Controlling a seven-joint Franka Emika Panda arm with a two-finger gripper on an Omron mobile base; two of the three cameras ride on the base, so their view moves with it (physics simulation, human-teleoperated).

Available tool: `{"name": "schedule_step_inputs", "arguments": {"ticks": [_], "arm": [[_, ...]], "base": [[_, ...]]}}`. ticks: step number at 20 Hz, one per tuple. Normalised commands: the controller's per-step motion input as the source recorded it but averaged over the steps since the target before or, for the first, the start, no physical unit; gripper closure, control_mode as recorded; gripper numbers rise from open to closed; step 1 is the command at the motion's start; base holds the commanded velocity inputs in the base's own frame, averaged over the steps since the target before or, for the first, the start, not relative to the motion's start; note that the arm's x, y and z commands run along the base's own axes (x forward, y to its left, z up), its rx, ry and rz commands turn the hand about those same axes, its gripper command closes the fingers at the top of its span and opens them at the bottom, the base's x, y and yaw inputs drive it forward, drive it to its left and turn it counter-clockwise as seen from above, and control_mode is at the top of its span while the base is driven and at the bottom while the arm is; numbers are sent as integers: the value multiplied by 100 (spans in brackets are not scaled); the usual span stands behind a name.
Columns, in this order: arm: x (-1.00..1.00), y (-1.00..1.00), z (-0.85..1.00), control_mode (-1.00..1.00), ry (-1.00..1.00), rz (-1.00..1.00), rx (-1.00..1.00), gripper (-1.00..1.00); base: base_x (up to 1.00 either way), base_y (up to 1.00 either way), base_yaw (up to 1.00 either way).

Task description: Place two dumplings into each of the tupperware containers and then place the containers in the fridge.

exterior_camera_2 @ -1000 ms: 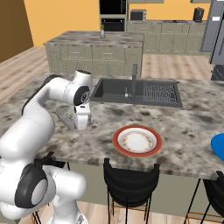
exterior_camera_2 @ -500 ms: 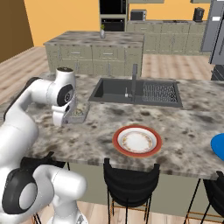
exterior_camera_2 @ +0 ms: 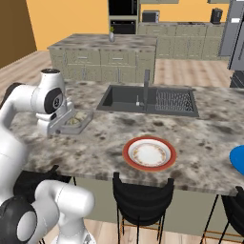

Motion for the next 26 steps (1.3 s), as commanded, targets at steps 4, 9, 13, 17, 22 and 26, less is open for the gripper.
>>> {"name": "schedule_step_inputs", "arguments": {"ticks": [4, 9, 13, 17, 22, 26], "arm": [[-65, -37, -1, -100, 2, 6, 0, 100], [-93, -49, 0, -100, 0, 16, 0, 100], [-98, -3, 5, -100, -7, 14, 0, 100], [-54, 0, 30, -100, -18, -2, 0, 100], [-35, 0, 27, -100, -7, -2, 0, 100], [-1, -1, 18, -100, 0, 0, 0, 100]], "base": [[0, 0, 0], [0, 0, 0], [0, 0, 0], [0, 0, 0], [0, 0, 0], [0, 0, 0]]}}
